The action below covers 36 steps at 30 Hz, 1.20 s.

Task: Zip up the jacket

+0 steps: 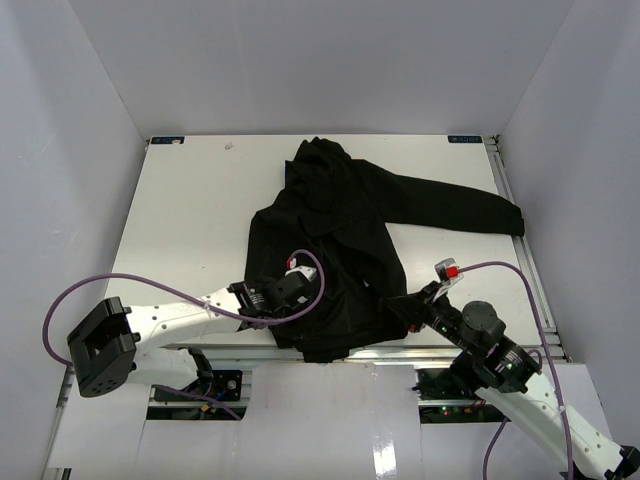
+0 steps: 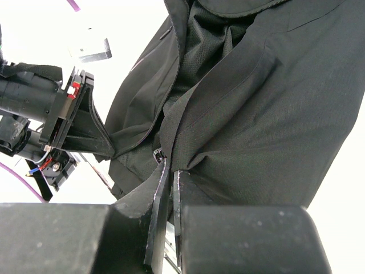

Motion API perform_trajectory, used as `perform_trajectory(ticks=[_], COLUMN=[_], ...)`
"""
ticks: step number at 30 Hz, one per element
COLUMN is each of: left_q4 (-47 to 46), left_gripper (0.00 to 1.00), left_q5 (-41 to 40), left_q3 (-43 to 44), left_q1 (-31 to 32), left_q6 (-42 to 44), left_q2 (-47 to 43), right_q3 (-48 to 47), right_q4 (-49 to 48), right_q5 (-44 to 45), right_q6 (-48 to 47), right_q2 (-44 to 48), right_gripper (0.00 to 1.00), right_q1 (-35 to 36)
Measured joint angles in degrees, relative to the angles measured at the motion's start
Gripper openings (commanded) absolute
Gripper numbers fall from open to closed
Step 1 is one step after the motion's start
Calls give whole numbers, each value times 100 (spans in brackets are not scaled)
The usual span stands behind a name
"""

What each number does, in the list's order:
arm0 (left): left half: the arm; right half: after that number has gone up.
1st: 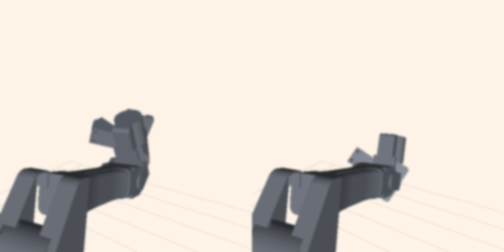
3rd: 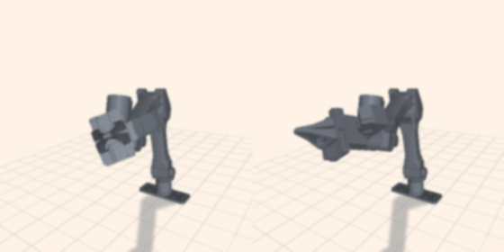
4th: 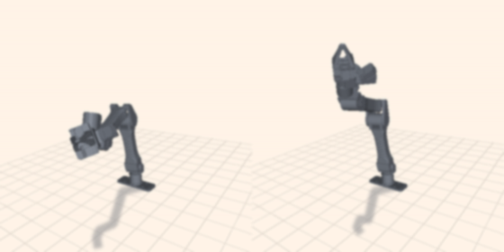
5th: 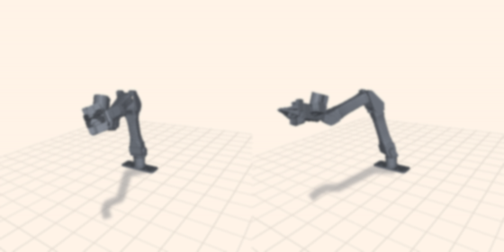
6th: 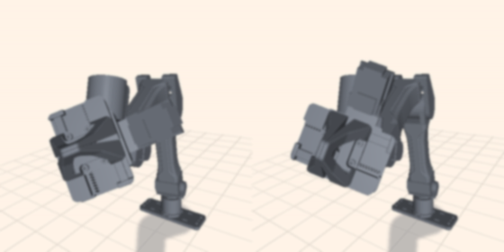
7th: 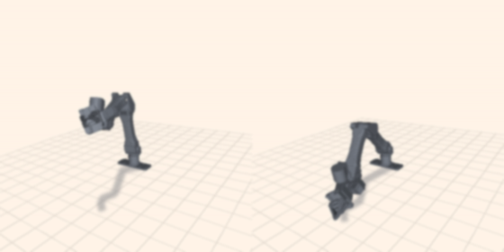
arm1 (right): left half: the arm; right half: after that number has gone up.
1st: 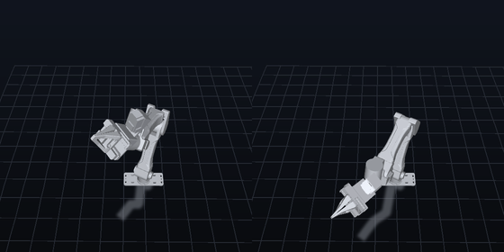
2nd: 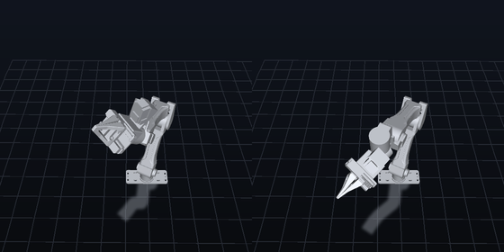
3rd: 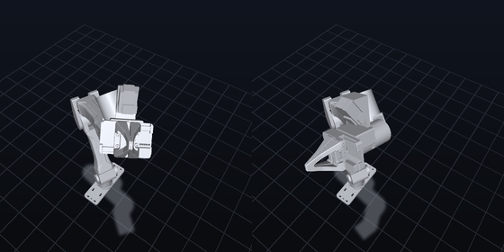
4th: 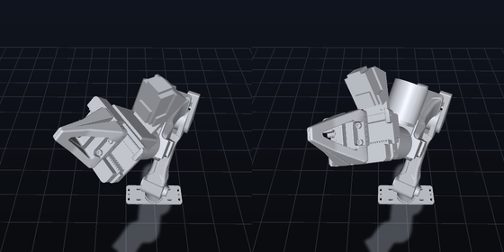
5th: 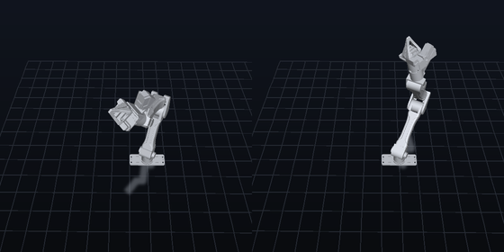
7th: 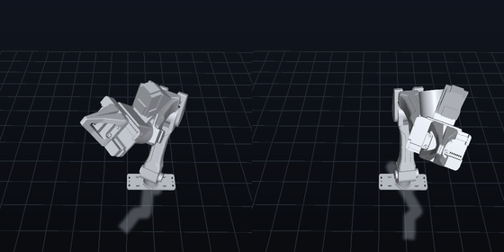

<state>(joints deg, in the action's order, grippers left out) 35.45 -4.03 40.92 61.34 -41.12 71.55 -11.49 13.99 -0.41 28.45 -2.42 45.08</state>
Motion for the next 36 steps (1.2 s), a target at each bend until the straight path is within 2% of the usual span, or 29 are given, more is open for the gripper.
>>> perform_trajectory(ticks=[1,3,4,6,7,10,12,14,18,21,28,36], left_q4=[-16,-52,-67,-82,-87,-109,-110,-109,-91,-79,21,12], left_gripper=[51,49,46,25,20,19,24,47,61,67,61,59], left_q5=[0,1,1,-1,-2,22,40,74,177,190,192,176], left_q3=[17,51,74,126,152,194,198,200,200,212,333,447], left_q1=[1,2,2,1,1,2,1,1,0,2,2,29], left_q6=[7,30,56,122,148,217,247,276,323,311,233,49], left_q2=[-26,-86,-117,-154,-149,-81,2,103,189,186,315,1052], right_q3=[0,0,0,0,0,0,0,0,0,0,0,0], right_q4=[-13,-36,-40,-46,-51,-91,-105,-118,-128,-128,-119,-68], right_q5=[-9,-22,-26,-36,-43,-69,-86,-92,-91,-91,-91,-86], right_q6=[0,0,0,0,1,3,4,4,4,4,4,2], right_q2=[-59,-167,-204,-253,-258,-258,-258,-258,-258,-256,-207,-49], right_gripper=[8,8,8,8,8,8,8,8,8,8,8,8], right_q1=[0,0,0,0,0,0,0,0,0,0,0,0])
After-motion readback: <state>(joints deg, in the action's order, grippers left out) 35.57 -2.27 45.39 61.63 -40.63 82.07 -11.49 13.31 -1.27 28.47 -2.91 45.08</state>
